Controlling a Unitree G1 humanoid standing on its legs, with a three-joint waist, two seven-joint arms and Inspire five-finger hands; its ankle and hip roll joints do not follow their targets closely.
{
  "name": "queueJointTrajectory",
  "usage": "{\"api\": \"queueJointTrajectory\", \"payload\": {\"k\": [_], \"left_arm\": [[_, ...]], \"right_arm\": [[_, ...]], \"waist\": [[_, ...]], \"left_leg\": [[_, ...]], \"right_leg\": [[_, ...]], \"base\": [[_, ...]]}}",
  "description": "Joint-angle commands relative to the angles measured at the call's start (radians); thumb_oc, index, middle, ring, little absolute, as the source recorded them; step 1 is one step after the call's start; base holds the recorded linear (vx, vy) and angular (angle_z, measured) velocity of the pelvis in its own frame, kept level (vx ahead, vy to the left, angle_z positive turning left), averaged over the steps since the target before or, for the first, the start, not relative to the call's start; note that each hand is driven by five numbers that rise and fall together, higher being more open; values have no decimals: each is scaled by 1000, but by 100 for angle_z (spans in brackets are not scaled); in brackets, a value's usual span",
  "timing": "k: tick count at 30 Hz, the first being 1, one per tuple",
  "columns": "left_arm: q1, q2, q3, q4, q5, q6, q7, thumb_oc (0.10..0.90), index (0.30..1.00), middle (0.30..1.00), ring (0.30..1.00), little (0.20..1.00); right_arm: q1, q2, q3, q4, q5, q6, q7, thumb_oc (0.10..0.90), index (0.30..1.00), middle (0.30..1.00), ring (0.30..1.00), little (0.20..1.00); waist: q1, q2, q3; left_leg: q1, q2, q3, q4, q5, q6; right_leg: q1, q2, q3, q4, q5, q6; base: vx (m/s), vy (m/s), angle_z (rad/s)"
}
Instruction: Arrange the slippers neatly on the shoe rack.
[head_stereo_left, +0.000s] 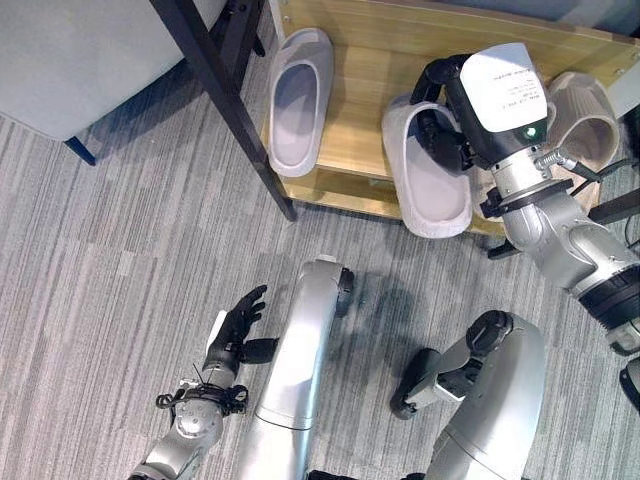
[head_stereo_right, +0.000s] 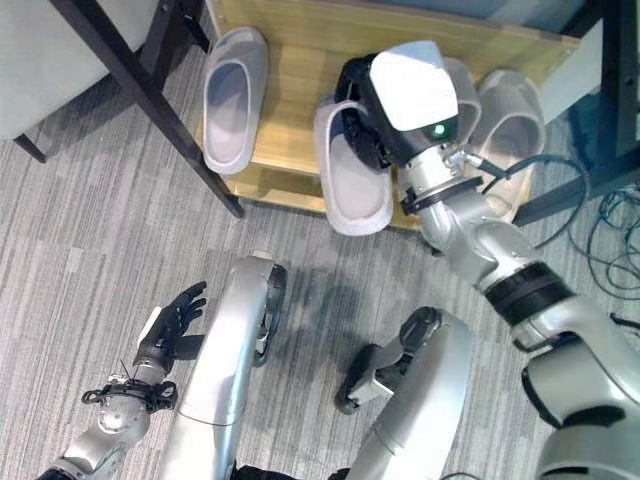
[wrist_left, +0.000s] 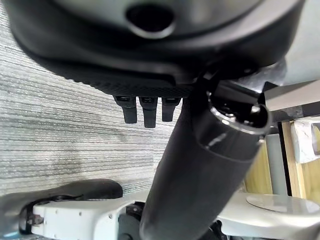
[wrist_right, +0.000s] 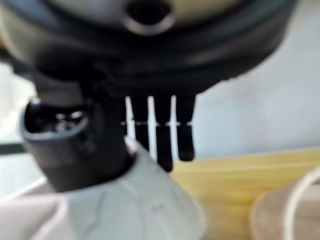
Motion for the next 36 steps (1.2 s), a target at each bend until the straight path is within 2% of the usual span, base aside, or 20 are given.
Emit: {"api": "queueJointTrajectory", "payload": {"k": [1,6,16,19,21,22,29,36], "left_arm": [[-10,40,-57,-113,-1,-68,-11,800,900,900,900,900],[-31,55,-77,-117,-6,-70,-25,800,900,900,900,900],[-50,94,-92,-142,-14,-77,-40,800,900,900,900,900],[-60,92,-101,-146,-19,-78,-44,800,900,900,900,900],[-65,95,-103,-151,-20,-78,-46,800,900,900,900,900],[-70,94,-106,-152,-23,-78,-47,800,900,900,900,900],[-78,98,-128,-154,-34,-76,-48,800,900,900,900,900],[-63,92,-109,-149,-44,-72,-45,800,900,900,900,900]], "right_arm": [[-243,-16,5,11,35,-13,-98,400,300,300,300,300],[-281,-8,45,86,45,-8,-102,400,300,300,300,300],[-312,-4,51,200,32,25,-139,400,300,300,300,300],[-302,12,24,214,42,31,-154,400,300,300,300,300],[-305,15,25,228,41,36,-154,590,585,585,585,585],[-310,22,26,235,42,39,-154,800,900,900,900,900],[-370,58,70,285,79,32,-135,800,900,900,900,900],[-353,63,81,212,105,5,-104,800,900,900,900,900]], "waist": [[57,52,-26],[70,59,-26],[118,94,-26],[129,105,-26],[134,111,-26],[136,115,-26],[139,122,-26],[110,92,-26]], "left_leg": [[32,-33,-70,18,-245,-24],[32,-43,-82,23,-245,-35],[32,-86,-125,11,-242,-52],[32,-103,-140,6,-238,-57],[32,-108,-146,7,-238,-58],[32,-111,-151,7,-238,-60],[32,-103,-157,14,-248,-67],[32,-76,-138,23,-251,-67]], "right_leg": [[3,-24,-3,44,-1,-47],[22,-39,-16,46,1,-37],[101,-78,-89,20,25,-16],[125,-83,-109,9,34,-10],[133,-86,-118,6,35,-11],[137,-86,-122,4,37,-10],[129,-83,-124,14,37,-15],[92,-68,-93,35,31,-20]], "base": [[14,-16,4],[13,-19,12],[14,-43,16],[23,-29,16],[8,-18,9],[9,-15,8],[-1,9,2],[5,15,-6]]}}
